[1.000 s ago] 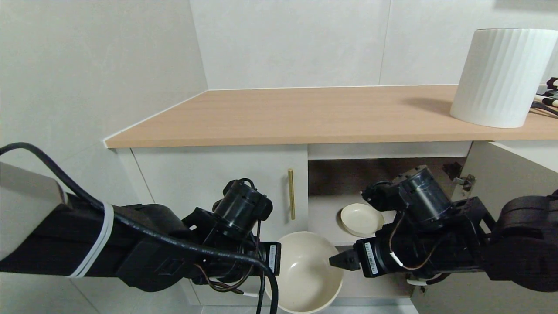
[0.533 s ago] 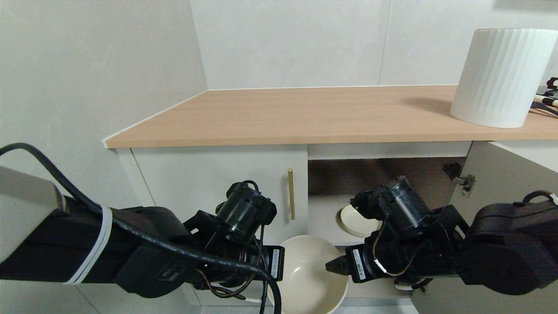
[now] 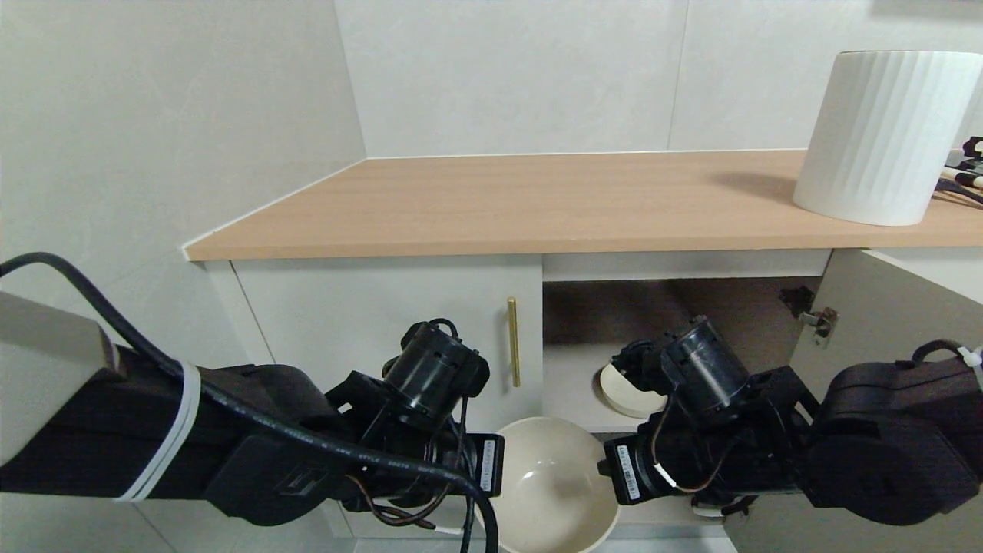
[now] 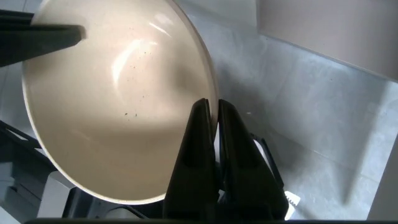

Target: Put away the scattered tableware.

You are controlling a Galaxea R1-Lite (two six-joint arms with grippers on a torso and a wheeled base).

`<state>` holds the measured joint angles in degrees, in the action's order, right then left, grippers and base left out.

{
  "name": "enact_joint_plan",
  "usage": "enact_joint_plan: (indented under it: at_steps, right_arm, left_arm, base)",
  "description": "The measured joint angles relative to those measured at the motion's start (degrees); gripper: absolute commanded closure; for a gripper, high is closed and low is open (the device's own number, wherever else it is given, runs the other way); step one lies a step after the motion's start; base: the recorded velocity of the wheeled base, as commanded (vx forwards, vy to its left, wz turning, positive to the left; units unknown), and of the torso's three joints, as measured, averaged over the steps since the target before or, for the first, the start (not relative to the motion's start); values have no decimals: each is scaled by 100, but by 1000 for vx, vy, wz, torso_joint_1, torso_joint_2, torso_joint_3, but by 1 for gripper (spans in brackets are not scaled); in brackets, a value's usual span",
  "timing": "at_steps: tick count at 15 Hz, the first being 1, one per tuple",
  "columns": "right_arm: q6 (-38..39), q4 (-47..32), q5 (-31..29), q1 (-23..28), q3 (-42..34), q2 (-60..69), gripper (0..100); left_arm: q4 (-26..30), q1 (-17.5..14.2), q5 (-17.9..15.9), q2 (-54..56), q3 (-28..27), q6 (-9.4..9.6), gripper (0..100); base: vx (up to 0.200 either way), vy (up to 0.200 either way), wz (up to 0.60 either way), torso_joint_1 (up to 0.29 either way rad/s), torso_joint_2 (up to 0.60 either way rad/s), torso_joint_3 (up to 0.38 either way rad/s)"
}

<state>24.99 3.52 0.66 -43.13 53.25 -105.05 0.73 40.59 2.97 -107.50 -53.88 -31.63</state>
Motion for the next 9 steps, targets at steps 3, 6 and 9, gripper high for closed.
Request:
enact_joint_plan:
  at_steps: [3, 6, 9]
  right_arm:
    - [0, 4, -4, 0, 2, -40, 100]
    - [0, -22, -12, 5, 0, -63, 100]
    - [0, -13, -9, 0, 0, -72, 100]
  left_arm:
    - [6, 0, 6, 5, -6, 2, 100]
    - [-9, -11, 20, 15, -6, -4, 0]
    - [-30, -7, 17, 28, -22, -20, 0]
  base:
    - [0, 0, 0, 0, 0, 0]
    - [0, 0, 0, 0, 0, 0]
    - [0, 0, 0, 0, 0, 0]
